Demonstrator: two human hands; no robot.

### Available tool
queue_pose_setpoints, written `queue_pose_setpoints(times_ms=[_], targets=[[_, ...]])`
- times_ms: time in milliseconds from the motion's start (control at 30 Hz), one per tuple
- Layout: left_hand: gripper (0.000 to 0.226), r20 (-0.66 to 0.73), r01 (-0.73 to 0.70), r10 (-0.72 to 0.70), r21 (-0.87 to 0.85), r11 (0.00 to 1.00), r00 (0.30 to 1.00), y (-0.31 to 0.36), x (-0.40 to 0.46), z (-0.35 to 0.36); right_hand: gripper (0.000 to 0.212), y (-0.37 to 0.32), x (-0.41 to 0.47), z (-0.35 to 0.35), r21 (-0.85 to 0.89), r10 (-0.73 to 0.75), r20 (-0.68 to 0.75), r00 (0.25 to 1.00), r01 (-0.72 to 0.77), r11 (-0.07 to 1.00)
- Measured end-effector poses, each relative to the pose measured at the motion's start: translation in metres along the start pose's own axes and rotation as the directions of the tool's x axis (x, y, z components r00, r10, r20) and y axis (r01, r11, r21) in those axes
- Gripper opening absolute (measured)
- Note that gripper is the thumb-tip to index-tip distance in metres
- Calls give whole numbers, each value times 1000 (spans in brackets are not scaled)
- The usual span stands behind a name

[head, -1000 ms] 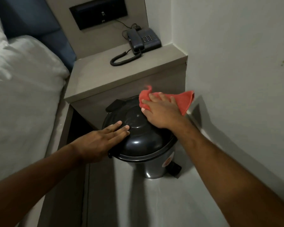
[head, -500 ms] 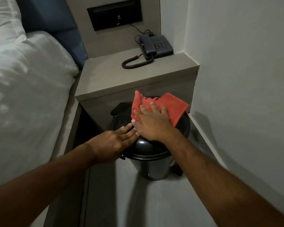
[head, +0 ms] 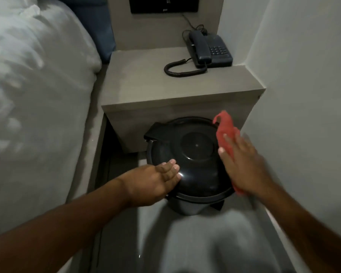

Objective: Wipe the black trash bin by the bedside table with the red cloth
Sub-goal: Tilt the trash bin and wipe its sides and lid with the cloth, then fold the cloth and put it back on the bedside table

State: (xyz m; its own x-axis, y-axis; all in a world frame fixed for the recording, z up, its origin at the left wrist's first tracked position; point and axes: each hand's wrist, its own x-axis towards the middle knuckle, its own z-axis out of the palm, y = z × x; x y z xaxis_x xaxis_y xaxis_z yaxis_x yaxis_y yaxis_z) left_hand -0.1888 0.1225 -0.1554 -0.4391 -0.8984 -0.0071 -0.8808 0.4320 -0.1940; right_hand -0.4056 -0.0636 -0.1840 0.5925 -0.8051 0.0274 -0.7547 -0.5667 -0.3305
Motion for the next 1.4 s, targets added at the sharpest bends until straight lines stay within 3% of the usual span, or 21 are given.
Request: queue_pose_setpoints(times_ms=[100,167,267,400,433,500,533,600,633,667,733,800,833,900,1000,1067,1100,1133,1233,1300,1400], targets=[[45,136,-70,69,3,998,988,-4,6,-2,52,-12,56,-19,185,81,180,980,-114,976],[45,223,-52,60,-41,998,973,-4,4,-6,50,-26,58,-25,131,45,185,982,-70,989],[44,194,-70,82,-67,995,978,-4,-13,-15,60,-52,8,-8,-23,16,119,993,-13,1000],[47,193,90,-39,-260,961,980,-13,-15,-30,47,-88,-68,9,327,200,121,972,-229,917],[51,286,159,-62,-328,931,956,-14,-14,-32,54,-95,-75,-1,486,281,169,945,-328,810],[56,401,253,-79,-402,880,913,-11,-13,-40,90,-110,-81,-42,730,417,445,792,-591,343],[58,426,296,-97,-431,853,900,-9,-12,-47,93,-112,-79,-60,767,406,548,731,-633,103],[58,483,387,-120,-501,774,867,-4,-12,-67,73,-114,-73,-95,753,365,638,678,-648,-113],[55,479,461,-177,-578,673,860,-2,-12,-79,63,-117,-72,-111,726,335,679,653,-666,-171],[50,456,541,-292,-677,500,841,0,-13,-93,58,-121,-70,-127,691,273,722,636,-682,-240],[33,417,563,-554,-818,116,720,-1,-14,-124,55,-130,-64,-159,654,157,751,642,-688,-314],[40,450,455,-650,-873,-176,612,-16,-15,-165,56,-142,-54,-198,635,60,754,654,-703,-320],[51,418,385,-667,-899,-207,617,-22,-17,-184,56,-149,-50,-214,627,29,759,651,-718,-301],[69,262,301,-668,-952,-59,697,-43,-14,-220,56,-168,-36,-245,665,-17,736,676,-729,-163],[69,79,340,-578,-870,358,812,-68,-11,-257,60,-196,-20,-284,716,16,669,743,-649,257],[47,37,298,-517,-851,431,855,-85,-8,-277,56,-205,-12,-301,686,-28,661,750,-588,429],[31,32,259,-509,-888,381,860,-91,-6,-288,54,-206,-8,-308,669,-38,655,754,-556,493],[15,30,210,-507,-930,301,861,-99,-4,-296,50,-204,-2,-314,676,-53,639,768,-526,517],[18,83,152,-484,-983,106,871,-115,9,-309,41,-197,14,-325,775,-198,575,794,-452,442],[19,105,185,-489,-975,119,866,-122,21,-309,42,-201,25,-321,839,-285,494,821,-365,404],[21,182,267,-495,-958,106,850,-131,43,-299,56,-201,41,-310,912,-210,359,910,-294,285]])
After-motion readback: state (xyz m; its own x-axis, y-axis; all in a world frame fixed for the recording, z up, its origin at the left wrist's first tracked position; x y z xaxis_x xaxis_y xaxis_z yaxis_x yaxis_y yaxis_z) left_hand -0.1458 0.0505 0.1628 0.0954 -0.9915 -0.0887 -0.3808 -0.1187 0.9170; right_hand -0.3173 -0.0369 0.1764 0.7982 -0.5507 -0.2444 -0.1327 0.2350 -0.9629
